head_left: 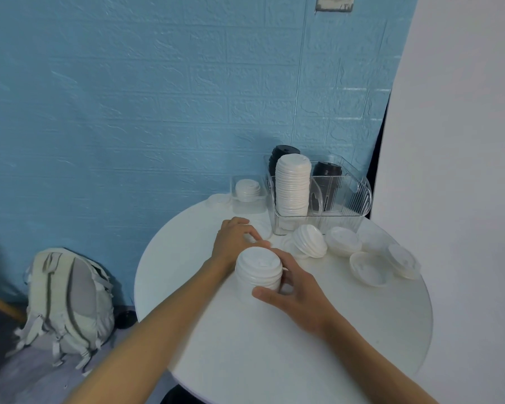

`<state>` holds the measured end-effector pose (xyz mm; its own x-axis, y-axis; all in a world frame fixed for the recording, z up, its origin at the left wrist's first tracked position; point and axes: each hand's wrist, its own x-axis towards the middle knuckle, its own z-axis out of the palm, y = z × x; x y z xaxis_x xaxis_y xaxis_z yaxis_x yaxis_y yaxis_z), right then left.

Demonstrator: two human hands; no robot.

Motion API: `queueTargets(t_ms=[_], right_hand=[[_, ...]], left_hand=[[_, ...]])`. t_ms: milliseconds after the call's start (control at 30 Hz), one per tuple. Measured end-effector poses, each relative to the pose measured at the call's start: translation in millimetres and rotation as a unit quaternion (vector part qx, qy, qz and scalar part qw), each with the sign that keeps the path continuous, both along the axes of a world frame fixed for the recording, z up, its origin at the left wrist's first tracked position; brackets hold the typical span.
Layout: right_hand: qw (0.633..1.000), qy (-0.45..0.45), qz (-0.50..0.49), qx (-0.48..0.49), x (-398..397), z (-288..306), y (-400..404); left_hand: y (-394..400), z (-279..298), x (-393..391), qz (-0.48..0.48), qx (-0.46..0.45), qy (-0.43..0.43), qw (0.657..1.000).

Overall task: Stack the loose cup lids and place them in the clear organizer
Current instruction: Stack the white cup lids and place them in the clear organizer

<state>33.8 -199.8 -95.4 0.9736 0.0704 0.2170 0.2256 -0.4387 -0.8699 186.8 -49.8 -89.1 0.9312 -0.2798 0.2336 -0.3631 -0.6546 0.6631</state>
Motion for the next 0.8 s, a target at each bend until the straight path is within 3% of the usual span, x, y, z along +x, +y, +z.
queueTargets(t_ms=[233, 367, 467, 633, 800], right_hand=[[1.0, 0.001, 0.003, 0.002, 0, 0, -1], [1.0, 0.002, 0.002, 0.002, 0, 0, -1], [1.0, 0.0, 0.002, 0.001, 0, -1, -1], [1.0, 0.0, 0.003, 0.003, -1, 0, 0], [1.0, -0.004, 0.003, -0.002, 0, 0, -1]], left_hand=[[20, 7, -7, -0.026, 0.073, -0.031, 0.996], [32, 23, -15, -0.037, 0.104, 0.057, 0.992], [41, 38, -20, -0.037, 0.102, 0.075, 0.991], [46, 45, -42, 0.005, -0.074, -0.006, 0.997], [41, 39, -63, 0.025, -0.257, 0.022, 0.966]])
